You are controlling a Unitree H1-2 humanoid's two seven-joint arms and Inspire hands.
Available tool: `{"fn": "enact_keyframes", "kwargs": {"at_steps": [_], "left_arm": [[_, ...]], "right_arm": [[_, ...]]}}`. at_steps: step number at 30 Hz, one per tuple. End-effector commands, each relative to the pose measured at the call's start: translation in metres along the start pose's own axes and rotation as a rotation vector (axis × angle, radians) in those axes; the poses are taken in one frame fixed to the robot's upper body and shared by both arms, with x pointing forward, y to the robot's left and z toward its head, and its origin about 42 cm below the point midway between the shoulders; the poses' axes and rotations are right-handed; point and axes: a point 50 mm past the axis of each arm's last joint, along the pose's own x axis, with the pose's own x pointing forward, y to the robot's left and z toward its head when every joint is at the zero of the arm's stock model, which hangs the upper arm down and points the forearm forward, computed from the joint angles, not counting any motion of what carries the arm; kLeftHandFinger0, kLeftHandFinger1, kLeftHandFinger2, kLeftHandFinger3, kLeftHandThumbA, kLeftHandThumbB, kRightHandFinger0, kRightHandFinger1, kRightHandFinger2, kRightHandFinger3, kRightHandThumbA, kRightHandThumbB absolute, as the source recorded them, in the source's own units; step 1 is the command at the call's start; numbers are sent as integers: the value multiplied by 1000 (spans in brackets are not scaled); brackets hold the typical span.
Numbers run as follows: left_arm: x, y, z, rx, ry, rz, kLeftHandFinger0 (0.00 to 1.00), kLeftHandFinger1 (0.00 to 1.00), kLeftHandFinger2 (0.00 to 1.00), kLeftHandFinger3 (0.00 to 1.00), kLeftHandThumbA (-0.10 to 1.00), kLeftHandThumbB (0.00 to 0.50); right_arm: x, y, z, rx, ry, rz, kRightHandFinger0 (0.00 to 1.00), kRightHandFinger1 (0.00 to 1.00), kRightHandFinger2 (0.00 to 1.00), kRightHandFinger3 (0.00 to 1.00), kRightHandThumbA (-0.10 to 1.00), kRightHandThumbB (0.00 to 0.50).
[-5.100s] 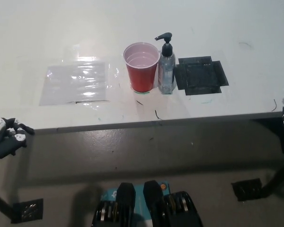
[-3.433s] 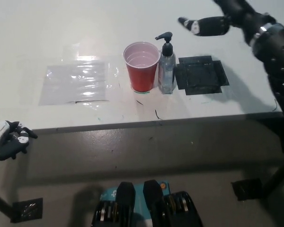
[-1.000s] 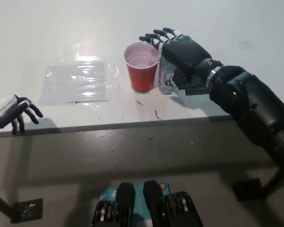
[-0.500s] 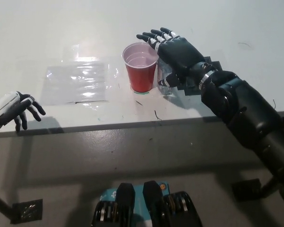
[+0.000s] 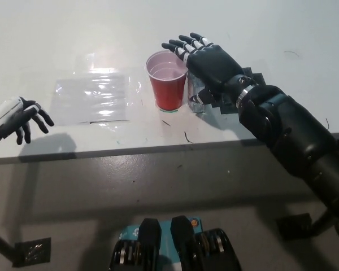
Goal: The robot uses its right hand to press the hand soap kept in the middle of the table to get liquid hand soap out
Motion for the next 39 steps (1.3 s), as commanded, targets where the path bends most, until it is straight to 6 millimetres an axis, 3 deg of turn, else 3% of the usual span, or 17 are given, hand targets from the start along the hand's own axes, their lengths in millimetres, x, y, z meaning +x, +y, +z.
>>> {"fn": "enact_keyframes", "kwargs": {"at_steps": [1,4,6,14,17,23,24,27,28,32,33,39], "left_arm": [[-2,32,10,58,-47,62,242,237,408,714,1000,285],[-2,32,11,72,-47,64,223,220,398,712,1000,292],[-2,32,11,75,-49,59,224,223,397,715,1000,265],[-5,30,8,57,-41,52,233,226,395,715,1000,276],[-7,26,5,57,-33,45,241,237,410,715,1000,252],[-13,17,-4,40,-5,29,234,231,403,728,1000,263],[-13,15,-6,37,-5,28,229,227,396,720,1000,278],[-14,10,-11,22,9,13,235,237,403,708,1000,278],[-15,9,-13,14,16,8,237,237,406,708,1000,278],[-17,5,-15,-5,32,3,228,223,407,714,1000,297],[-18,4,-16,-6,37,2,227,223,409,716,1000,287],[-21,-2,-21,10,54,-12,228,222,406,717,1000,272]], "right_arm": [[-26,60,-13,-26,75,246,1000,1000,1000,1000,1000,500],[-27,62,-12,-31,78,253,1000,1000,1000,1000,1000,500],[-27,63,-12,-24,79,254,1000,1000,1000,1000,1000,500],[-31,76,-12,10,85,275,1000,1000,1000,1000,1000,500],[-31,71,-11,4,74,270,1000,1000,1000,1000,1000,500],[-22,28,-12,13,52,176,1000,1000,1000,1000,1000,500],[-16,9,-13,3,47,148,1000,1000,1000,1000,1000,500],[-12,-15,-13,-13,23,107,1000,1000,1000,1000,1000,500],[-6,-44,-11,-20,26,67,1000,1000,1000,1000,1000,500],[-2,-76,-2,-28,-19,14,1000,1000,1000,1000,1000,500],[1,-91,3,-42,-34,-5,1000,1000,1000,1000,1000,500],[5,-123,17,-59,-89,-64,1000,1000,1000,1000,1000,500]]}}
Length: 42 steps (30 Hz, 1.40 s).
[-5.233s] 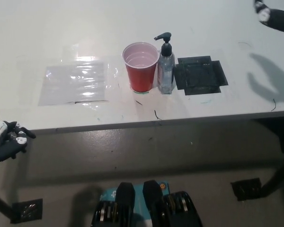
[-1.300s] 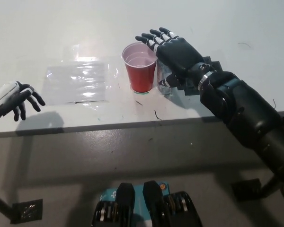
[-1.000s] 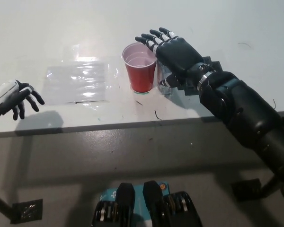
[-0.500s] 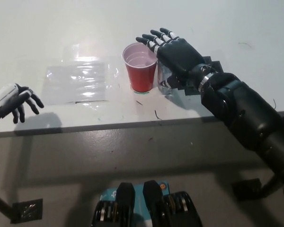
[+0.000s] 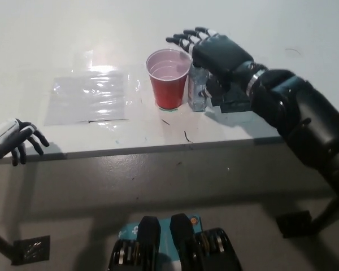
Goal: The robot uses its right hand to press the hand soap kept in the middle of the table to get liquid hand soap out
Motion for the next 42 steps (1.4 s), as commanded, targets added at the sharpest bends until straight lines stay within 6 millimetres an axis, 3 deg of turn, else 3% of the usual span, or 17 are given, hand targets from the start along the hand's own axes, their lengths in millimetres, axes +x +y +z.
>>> {"fn": "enact_keyframes", "kwargs": {"at_steps": [1,7,14,20,23,24,26,27,28,29,31,32,35,36,37,39,42], "left_arm": [[-7,14,7,32,-16,26,242,238,411,722,1000,270],[-11,10,4,5,-4,22,285,260,443,718,1000,248],[-14,7,0,0,-1,19,245,243,430,698,1000,243],[-19,4,-4,-8,6,25,262,257,429,703,1000,238],[-21,3,-6,-9,-1,27,255,253,428,693,1000,230],[-21,3,-8,-34,3,26,255,248,426,691,1000,249],[-21,3,-9,-33,-1,30,239,244,432,700,1000,237],[-21,3,-9,-34,-5,32,230,241,436,705,1000,222],[-22,3,-9,-45,-8,43,203,225,413,693,1000,216],[-23,2,-10,-48,-7,49,199,221,408,690,1000,216],[-26,1,-10,-31,-12,57,215,234,401,695,1000,200],[-26,1,-10,-34,-15,60,225,237,400,697,1000,199],[-26,0,-12,-62,-17,58,192,225,408,711,1000,218],[-26,2,-12,-60,-15,64,189,225,411,709,1000,209],[-25,2,-12,-55,-17,67,181,221,407,706,1000,202],[-26,2,-13,-49,-19,72,171,214,398,702,1000,210],[-25,0,-14,-60,-30,77,196,231,388,697,1000,196]], "right_arm": [[9,-70,13,-39,-60,-96,1000,1000,1000,1000,1000,500],[8,-95,19,-43,-72,-156,1000,1000,1000,1000,1000,500],[-8,-118,10,-13,-51,-224,1000,1000,1000,1000,1000,496],[-44,-124,-7,68,0,-294,1000,1000,1000,1000,1000,500],[-68,-126,-17,107,9,-352,1000,1000,1000,1000,1000,474],[-75,-126,-21,116,15,-371,1000,1000,1000,1000,1000,480],[-94,-123,-29,161,58,-409,1000,1000,1000,1000,1000,500],[-100,-121,-32,181,72,-431,718,881,1000,1000,1000,500],[-114,-113,-41,223,83,-487,318,521,1000,1000,1000,492],[-118,-110,-44,231,85,-494,242,434,987,1000,1000,494],[-136,-98,-56,269,109,-538,236,381,857,1000,1000,468],[-149,-92,-59,287,127,-553,452,572,849,1000,1000,426],[-172,-84,-61,348,165,-586,648,712,853,1000,1000,405],[-179,-82,-64,381,169,-600,718,758,859,1000,1000,374],[-184,-78,-67,401,171,-610,746,780,865,1000,1000,334],[-194,-68,-73,427,186,-624,764,797,875,1000,1000,302],[-217,-39,-87,537,244,-662,688,764,868,1000,1000,281]]}}
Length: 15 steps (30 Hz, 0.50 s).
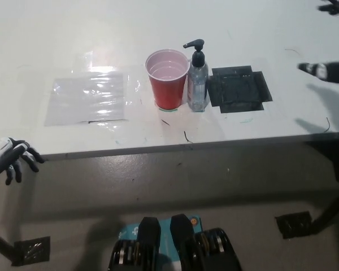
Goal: The robot uses its right hand to press the hand soap kept in the middle of the table to get liquid hand soap out
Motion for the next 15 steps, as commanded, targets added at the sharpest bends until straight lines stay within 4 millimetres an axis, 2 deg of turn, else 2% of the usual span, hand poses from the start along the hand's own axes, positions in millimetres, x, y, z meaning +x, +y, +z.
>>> {"fn": "enact_keyframes", "kwargs": {"at_steps": [1,3,5,6,8,9,10,11,12,13,15], "left_arm": [[-3,13,7,18,-60,69,195,234,395,703,1000,204],[-5,12,7,0,-62,78,198,252,424,726,1000,189],[-5,12,7,-5,-65,87,187,245,417,724,1000,184],[-5,12,7,-10,-69,91,174,240,409,719,1000,182],[-6,12,8,-13,-73,100,145,221,390,699,1000,165],[-6,12,8,-13,-73,100,144,221,389,698,1000,165],[-6,11,8,-16,-72,101,163,242,403,713,1000,167],[-6,12,8,-17,-73,101,164,242,402,716,1000,166],[-6,12,8,-18,-73,102,163,241,400,718,1000,165],[-6,12,8,-22,-66,101,171,248,402,718,1000,157],[-3,13,10,-24,-73,99,185,259,411,726,1000,154]], "right_arm": [[-16,-17,-12,120,-8,-116,672,749,859,1000,1000,271],[-31,-10,-29,154,46,-125,659,734,847,1000,1000,270],[-37,-6,-37,168,79,-125,644,724,835,1000,1000,264],[-51,2,-50,193,134,-122,645,729,839,1000,1000,302],[-63,12,-60,225,172,-125,661,743,854,1000,1000,339],[-63,12,-61,225,172,-126,660,743,853,1000,1000,340],[-69,17,-67,233,200,-121,667,750,851,1000,1000,379],[-80,26,-76,271,250,-123,670,753,850,1000,1000,397],[-82,28,-77,282,260,-124,673,756,850,1000,1000,402],[-94,40,-87,307,303,-121,654,739,839,986,1000,370],[-99,44,-93,312,345,-119,640,737,827,970,1000,373]]}}
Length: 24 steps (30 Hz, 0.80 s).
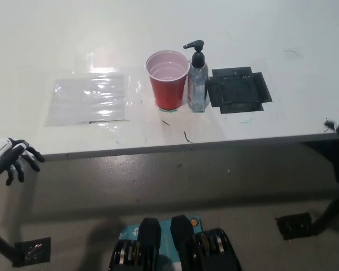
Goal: The robot uses its right hand to press the hand soap kept in the middle of the table to get liquid hand soap out
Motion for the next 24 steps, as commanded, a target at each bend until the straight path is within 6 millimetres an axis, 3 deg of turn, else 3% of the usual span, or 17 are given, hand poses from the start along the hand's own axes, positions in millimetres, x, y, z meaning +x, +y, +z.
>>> {"fn": "enact_keyframes", "kwargs": {"at_steps": [1,3,6,10,12,15,17,19,21,22,23,24], "left_arm": [[0,16,14,19,-62,73,194,268,421,731,1000,155],[0,16,14,3,-71,74,218,284,440,734,1000,129],[0,16,14,9,-80,81,195,266,420,720,1000,127],[0,17,13,-27,-98,96,209,288,433,716,1000,134],[2,16,13,-63,-102,113,197,283,421,705,1000,133],[3,15,11,-87,-106,121,193,273,407,704,1000,134],[3,15,11,-104,-106,126,189,268,401,690,974,108],[4,15,12,-103,-107,127,174,258,398,688,932,99],[5,15,13,-95,-101,125,164,253,404,707,883,82],[5,15,13,-89,-90,122,167,259,415,737,808,74],[5,15,13,-91,-81,113,165,263,428,757,766,74],[5,15,12,-89,-81,111,170,263,433,768,686,67]], "right_arm": [[-6,-2,-15,91,3,-80,630,733,823,960,1000,303],[-14,8,-32,189,61,-85,645,755,827,976,1000,290],[-16,10,-33,216,79,-87,659,770,840,988,1000,270],[-18,9,-33,283,90,-101,690,767,847,994,1000,322],[-18,5,-32,297,101,-108,697,771,854,996,1000,281],[-17,3,-32,298,106,-116,676,754,844,980,1000,274],[-17,3,-32,309,115,-116,661,742,834,964,1000,254],[-16,1,-31,308,130,-115,641,739,830,949,1000,191],[-15,1,-31,297,179,-79,619,723,819,951,677,111],[-13,1,-31,271,240,-3,616,731,836,976,523,91],[-12,0,-31,236,258,62,632,743,858,973,482,70],[-12,0,-30,207,279,103,677,773,887,989,493,94]]}}
